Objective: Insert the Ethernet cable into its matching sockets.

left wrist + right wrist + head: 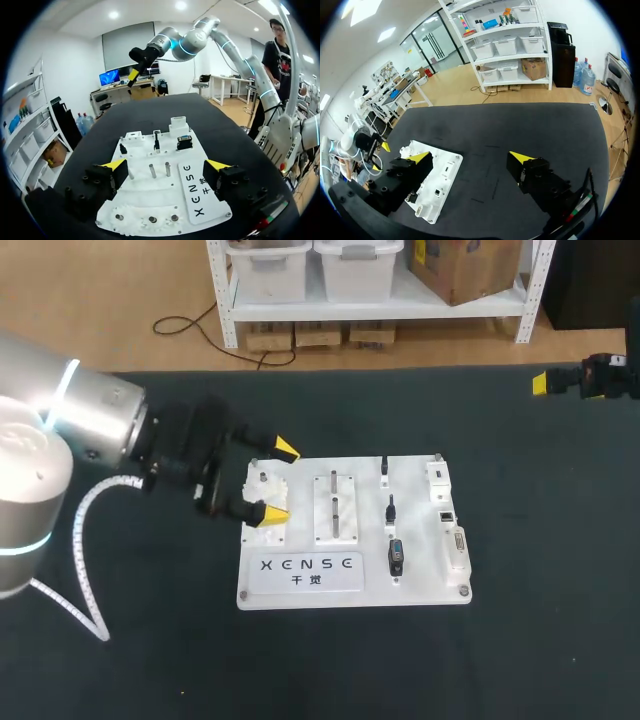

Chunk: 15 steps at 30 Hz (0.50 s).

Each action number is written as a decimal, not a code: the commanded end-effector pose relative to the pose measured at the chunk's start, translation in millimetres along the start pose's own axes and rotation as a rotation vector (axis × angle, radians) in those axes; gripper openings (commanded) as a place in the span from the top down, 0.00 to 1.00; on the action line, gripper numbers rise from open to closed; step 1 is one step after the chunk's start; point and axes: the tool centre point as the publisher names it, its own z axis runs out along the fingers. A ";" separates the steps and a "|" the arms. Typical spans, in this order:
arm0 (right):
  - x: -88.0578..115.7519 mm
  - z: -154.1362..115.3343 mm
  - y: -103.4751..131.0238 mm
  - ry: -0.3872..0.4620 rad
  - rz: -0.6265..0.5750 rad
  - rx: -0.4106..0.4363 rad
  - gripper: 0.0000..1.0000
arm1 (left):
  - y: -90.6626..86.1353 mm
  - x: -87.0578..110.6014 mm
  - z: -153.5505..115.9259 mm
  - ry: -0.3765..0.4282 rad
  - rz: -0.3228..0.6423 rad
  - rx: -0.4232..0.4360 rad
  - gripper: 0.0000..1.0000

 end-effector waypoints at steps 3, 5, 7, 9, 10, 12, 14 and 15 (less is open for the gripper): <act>-0.1 -0.3 -0.3 0.001 -0.001 -0.001 0.00 | -5.6 3.2 -1.5 -0.020 -0.009 -0.027 0.00; -0.1 -0.3 -0.3 0.001 -0.001 -0.001 0.00 | -5.6 3.2 -1.5 -0.020 -0.009 -0.027 0.00; -0.1 -0.3 -0.3 0.001 -0.001 -0.001 0.00 | -5.6 3.2 -1.5 -0.020 -0.009 -0.027 0.00; -0.1 -0.3 -0.3 0.001 -0.001 -0.001 0.00 | -5.6 3.2 -1.5 -0.020 -0.009 -0.027 0.00; -0.1 -0.3 -0.3 0.001 -0.001 -0.001 0.00 | -5.6 3.2 -1.5 -0.020 -0.009 -0.027 0.00; -0.1 -0.3 -0.3 0.001 -0.001 -0.001 0.00 | -5.6 3.2 -1.5 -0.020 -0.009 -0.027 0.00; -0.1 -0.3 -0.3 0.001 -0.001 -0.001 0.00 | -5.6 3.2 -1.5 -0.020 -0.009 -0.027 0.00; -0.1 -0.3 -0.3 0.001 -0.001 -0.001 0.00 | -5.6 3.2 -1.5 -0.020 -0.009 -0.027 0.00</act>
